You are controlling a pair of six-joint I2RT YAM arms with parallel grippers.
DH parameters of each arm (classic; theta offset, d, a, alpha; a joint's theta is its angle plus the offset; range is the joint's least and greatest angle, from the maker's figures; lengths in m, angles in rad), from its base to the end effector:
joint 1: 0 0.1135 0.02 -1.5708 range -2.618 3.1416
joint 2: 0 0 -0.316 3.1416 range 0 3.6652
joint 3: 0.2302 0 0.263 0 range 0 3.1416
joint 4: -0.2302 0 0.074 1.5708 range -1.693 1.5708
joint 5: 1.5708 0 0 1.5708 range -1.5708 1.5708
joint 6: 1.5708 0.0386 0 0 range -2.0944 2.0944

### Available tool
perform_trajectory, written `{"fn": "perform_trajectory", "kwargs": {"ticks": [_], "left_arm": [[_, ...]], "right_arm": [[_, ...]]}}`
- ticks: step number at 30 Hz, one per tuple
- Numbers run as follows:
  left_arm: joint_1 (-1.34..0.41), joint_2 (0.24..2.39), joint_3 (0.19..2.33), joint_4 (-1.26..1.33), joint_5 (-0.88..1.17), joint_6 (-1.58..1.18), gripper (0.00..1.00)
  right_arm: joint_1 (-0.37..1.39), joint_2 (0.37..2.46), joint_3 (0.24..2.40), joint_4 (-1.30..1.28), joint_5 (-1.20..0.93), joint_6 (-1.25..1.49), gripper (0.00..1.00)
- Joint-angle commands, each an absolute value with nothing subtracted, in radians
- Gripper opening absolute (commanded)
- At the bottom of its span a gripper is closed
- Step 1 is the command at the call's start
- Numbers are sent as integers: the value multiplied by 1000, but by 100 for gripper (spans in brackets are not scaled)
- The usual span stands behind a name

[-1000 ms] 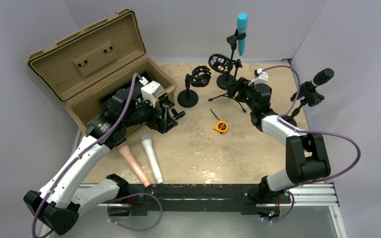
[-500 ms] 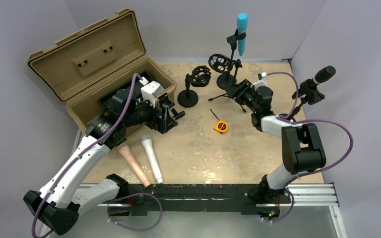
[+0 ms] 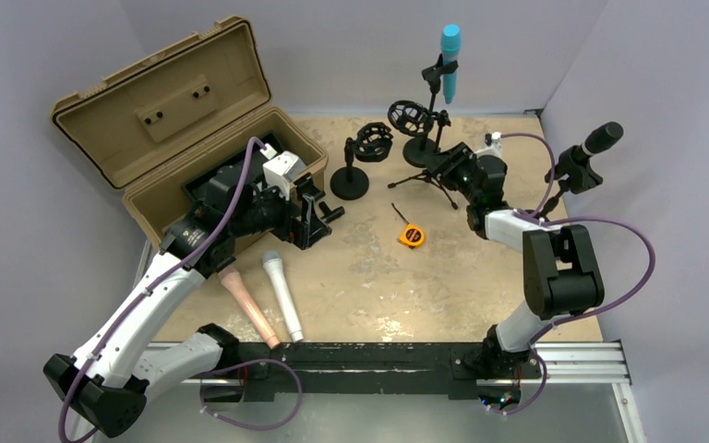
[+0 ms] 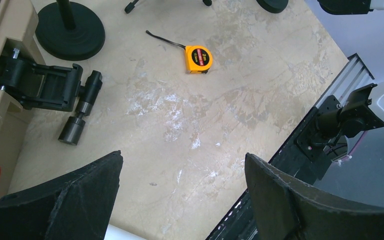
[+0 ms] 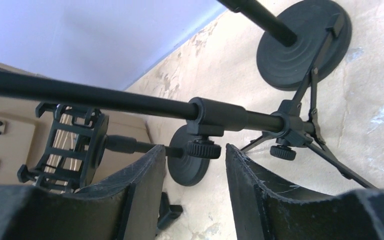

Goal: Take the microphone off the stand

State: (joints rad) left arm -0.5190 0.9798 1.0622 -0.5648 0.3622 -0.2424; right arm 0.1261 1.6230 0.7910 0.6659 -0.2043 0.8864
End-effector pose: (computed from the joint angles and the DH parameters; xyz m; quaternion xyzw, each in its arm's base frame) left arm 0.1597 -0.1070 0.4057 0.2084 0.8207 -0.3323 0.4155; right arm 0.3597 0.0535 0.2617 0.2206 0.7296 0.3797 0.5243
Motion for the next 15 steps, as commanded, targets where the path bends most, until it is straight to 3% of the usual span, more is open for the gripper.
{"fn": "perform_trajectory", "kwargs": {"ticks": [1,12,15], "left_arm": [[-524,972,1103,-554,360,-225,89],[-526,982,1103,-554,365,-226,89],[-525,983,1103,-553,365,-225,89]], "right_arm": [[120,1616,850,634,-121,844,45],[150,1610,889,541,12,723,1],[192,1606,938,462,141,639,0]]}}
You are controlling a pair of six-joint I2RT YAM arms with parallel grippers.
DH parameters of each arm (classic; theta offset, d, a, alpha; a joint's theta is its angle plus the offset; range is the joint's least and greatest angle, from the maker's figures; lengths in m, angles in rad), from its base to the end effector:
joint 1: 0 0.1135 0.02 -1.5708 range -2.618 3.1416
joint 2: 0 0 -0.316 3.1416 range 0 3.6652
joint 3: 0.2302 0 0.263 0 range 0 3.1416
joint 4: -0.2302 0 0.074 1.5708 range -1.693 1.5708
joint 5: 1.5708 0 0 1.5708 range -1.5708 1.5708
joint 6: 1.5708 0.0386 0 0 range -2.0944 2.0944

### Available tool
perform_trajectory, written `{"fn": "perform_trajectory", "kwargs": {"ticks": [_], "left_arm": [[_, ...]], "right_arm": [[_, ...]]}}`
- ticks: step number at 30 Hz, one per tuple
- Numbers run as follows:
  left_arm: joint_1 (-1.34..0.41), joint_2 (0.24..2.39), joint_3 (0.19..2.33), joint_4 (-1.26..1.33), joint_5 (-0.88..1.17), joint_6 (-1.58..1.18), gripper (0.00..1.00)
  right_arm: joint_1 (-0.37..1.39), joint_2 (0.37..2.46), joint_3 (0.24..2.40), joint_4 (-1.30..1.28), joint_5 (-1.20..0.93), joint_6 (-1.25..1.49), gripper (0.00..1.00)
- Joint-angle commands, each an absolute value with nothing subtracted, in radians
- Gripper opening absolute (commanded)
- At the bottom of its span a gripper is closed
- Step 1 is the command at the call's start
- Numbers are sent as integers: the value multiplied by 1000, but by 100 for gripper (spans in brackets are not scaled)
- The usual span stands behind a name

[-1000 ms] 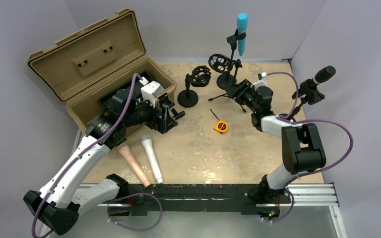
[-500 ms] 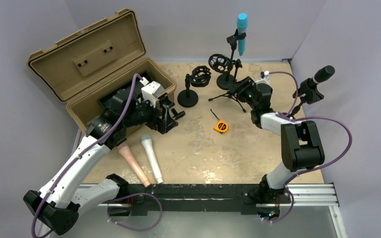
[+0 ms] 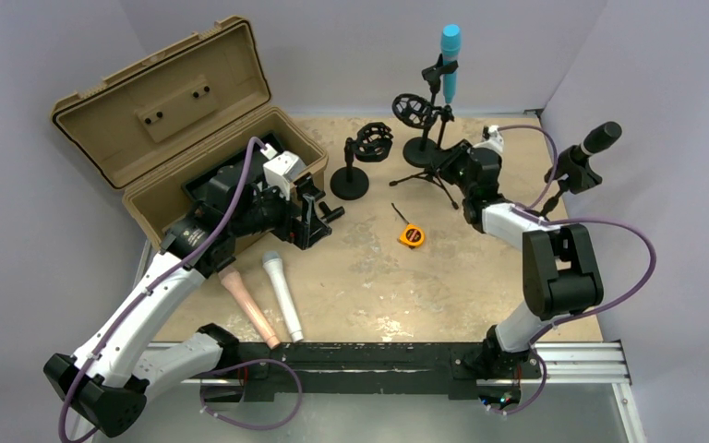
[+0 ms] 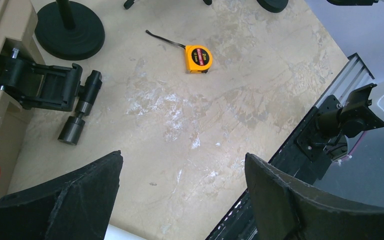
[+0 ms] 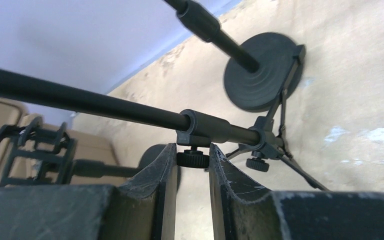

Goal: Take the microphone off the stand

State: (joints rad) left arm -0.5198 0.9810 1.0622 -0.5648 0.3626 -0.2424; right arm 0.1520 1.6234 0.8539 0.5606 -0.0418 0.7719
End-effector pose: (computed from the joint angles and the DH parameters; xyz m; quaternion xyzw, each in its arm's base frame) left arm 0.1599 -0.1073 0.4055 0.2088 0.8208 -0.3325 0.4148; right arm 0.3679 0.0580 0.2707 0.2244 0.7438 0.2951 0.5562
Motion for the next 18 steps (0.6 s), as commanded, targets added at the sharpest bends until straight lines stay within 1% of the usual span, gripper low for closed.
{"fn": "perform_trajectory", "kwargs": {"ticks": [1,6,12,16,18], "left_arm": [[-526,984,1103,-554,365,-225,89],[-526,987,1103,-553,368,-227,89],[-525,989,1101,-552,368,-228,89],[-526,993,1101,-553,369,-229,89],[-526,994,1102,-553,368,-229,89]], "right_arm": [[214,1610,958,429,199,609,0],[317,1656,1064,286,455,468,0],[405,1732,1154,183,679,369,0],[409,1733,1164,195,669,336,0],[409,1713,1149,228,605,329,0]]}}
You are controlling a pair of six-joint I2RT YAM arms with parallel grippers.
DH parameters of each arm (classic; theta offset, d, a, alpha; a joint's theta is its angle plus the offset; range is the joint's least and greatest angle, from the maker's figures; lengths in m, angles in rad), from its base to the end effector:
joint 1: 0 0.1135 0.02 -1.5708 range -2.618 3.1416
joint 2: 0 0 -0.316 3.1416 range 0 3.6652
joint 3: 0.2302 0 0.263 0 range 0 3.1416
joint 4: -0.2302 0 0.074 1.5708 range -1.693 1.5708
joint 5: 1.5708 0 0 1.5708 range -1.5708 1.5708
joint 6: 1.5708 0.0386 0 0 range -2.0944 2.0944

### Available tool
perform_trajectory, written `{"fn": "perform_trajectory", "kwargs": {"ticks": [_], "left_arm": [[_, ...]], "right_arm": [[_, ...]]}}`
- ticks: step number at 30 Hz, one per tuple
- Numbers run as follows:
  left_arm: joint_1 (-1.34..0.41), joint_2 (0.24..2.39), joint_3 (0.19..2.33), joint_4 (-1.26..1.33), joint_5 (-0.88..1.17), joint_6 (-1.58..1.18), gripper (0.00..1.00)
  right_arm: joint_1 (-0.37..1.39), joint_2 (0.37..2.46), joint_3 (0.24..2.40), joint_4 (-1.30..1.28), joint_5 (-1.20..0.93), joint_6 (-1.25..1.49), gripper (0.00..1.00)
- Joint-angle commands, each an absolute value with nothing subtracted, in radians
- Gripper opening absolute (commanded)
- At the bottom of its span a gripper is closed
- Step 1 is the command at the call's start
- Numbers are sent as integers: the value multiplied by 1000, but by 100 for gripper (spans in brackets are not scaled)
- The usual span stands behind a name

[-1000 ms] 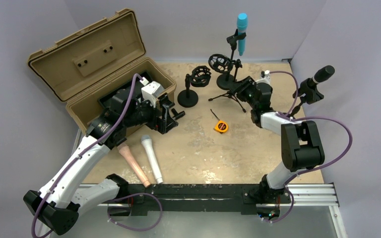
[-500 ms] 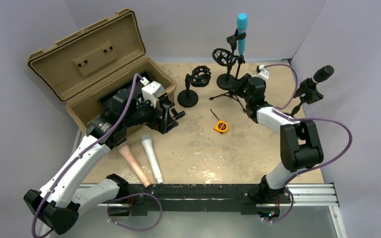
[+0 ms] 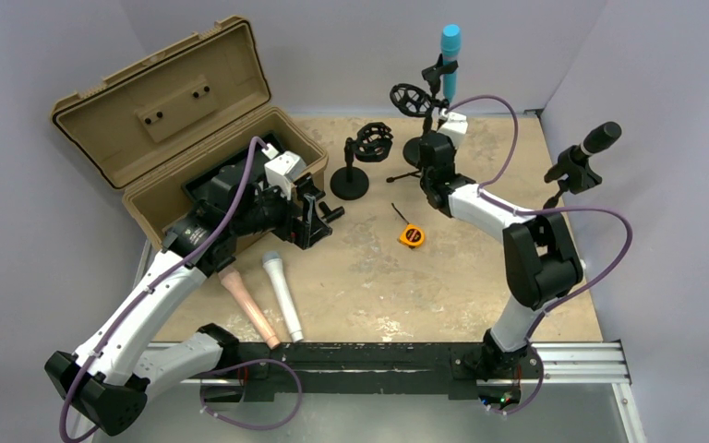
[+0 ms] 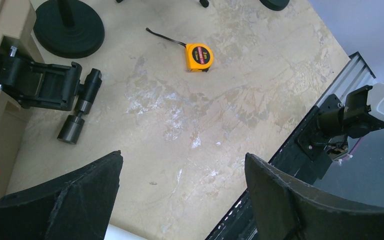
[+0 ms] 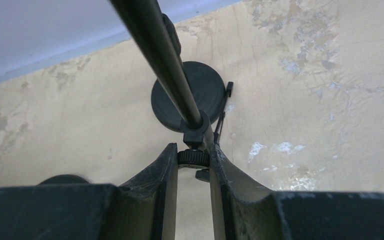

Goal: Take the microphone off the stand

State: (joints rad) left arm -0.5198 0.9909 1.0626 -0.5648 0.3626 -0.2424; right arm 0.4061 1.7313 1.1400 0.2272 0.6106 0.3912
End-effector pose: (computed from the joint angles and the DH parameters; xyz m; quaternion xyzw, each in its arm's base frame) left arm 0.1624 -0.1087 0.4039 0.2084 0.8233 -0.3314 0.4110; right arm 0.3902 0.1437 0.2949 0.1647 0.7866 -0.0180 0.5948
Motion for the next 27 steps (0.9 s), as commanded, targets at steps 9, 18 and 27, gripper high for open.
{"fn": "perform_trajectory", "kwargs": {"ticks": [9,18,27], "left_arm": [[-526,993,1103,-553,369,-227,89],[-525,993,1105,-554,372,-228,89],[-525,991,1106,-555,380,-229,89]], "right_arm": [[393,1656,1081,303,363,401,22],[290,1602,999,380,3,627,61],[226,1568,924,444,-49,782,67]]}}
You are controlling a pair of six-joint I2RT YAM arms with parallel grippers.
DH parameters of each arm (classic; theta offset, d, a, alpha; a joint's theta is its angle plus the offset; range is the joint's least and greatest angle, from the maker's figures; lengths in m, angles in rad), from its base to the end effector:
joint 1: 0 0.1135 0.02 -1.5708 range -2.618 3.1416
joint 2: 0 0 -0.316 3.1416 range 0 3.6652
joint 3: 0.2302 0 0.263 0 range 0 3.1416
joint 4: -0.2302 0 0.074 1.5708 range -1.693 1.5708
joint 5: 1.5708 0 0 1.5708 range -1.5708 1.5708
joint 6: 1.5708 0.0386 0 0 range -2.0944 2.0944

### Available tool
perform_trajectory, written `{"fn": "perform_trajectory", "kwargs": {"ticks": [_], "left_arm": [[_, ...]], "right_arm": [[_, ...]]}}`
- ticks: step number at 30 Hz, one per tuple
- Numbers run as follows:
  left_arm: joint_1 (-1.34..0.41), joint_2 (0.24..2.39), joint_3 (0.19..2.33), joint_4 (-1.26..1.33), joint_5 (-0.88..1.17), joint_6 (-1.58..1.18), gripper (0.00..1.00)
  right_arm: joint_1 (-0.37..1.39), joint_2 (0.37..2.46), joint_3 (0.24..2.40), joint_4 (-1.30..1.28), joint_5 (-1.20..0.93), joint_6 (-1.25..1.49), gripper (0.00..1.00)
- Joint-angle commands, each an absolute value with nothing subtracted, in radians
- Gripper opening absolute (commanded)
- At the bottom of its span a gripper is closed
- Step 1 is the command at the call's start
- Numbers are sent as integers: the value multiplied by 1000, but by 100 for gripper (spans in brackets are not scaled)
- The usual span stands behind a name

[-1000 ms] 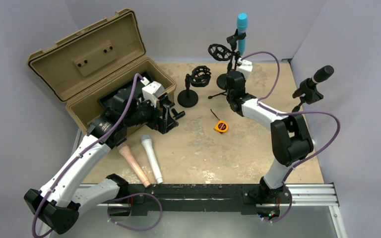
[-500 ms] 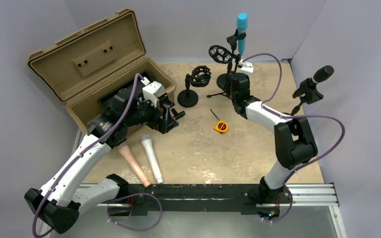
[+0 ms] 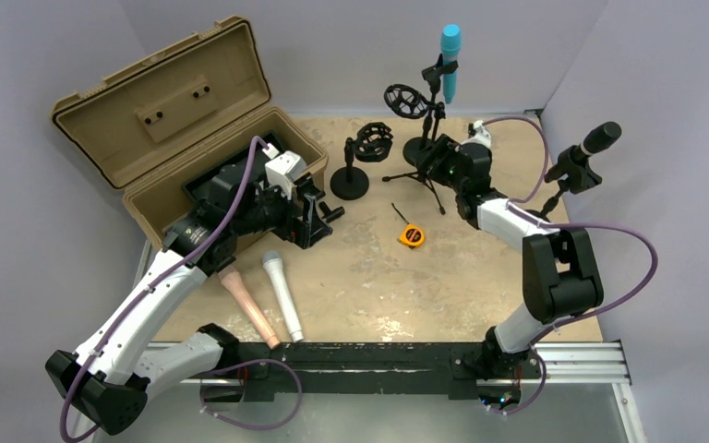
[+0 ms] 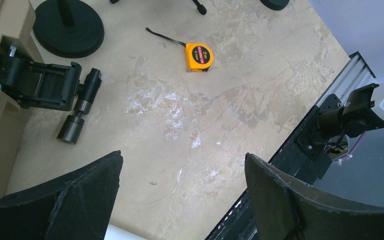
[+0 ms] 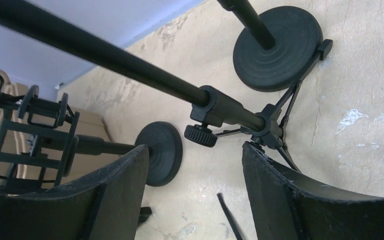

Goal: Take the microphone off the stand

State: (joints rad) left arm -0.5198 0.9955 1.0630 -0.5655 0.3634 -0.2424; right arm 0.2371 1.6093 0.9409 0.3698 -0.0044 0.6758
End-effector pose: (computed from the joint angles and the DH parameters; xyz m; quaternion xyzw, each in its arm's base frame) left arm 0.1635 -0.1094 0.4032 0.2083 0.8245 -0.3311 0.4088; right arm 0.3673 0.0889 0.2845 0.1738 0.7854 0.2634 0.5325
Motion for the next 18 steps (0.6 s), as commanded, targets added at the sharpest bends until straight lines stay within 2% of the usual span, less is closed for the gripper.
{"fn": "perform_trajectory", "kwargs": {"ticks": [1,4,14,15,18], "left_arm": [[-525,991,1107,-555,382,-229,89],[-526,991,1106,-555,379,-228,89],[-525,984,1106,-556,372,-226,89],[-525,983,1106,-556,372,-226,89],[-526,979,1106,-558,368,-226,89]], "right_arm": [[227,1566,920,448,-37,806,66],[227,1570,916,459,-6,856,64],[227,1631,954,433,61,949,44],[227,1633,955,428,76,951,42],[227,1644,964,410,93,931,23]]}}
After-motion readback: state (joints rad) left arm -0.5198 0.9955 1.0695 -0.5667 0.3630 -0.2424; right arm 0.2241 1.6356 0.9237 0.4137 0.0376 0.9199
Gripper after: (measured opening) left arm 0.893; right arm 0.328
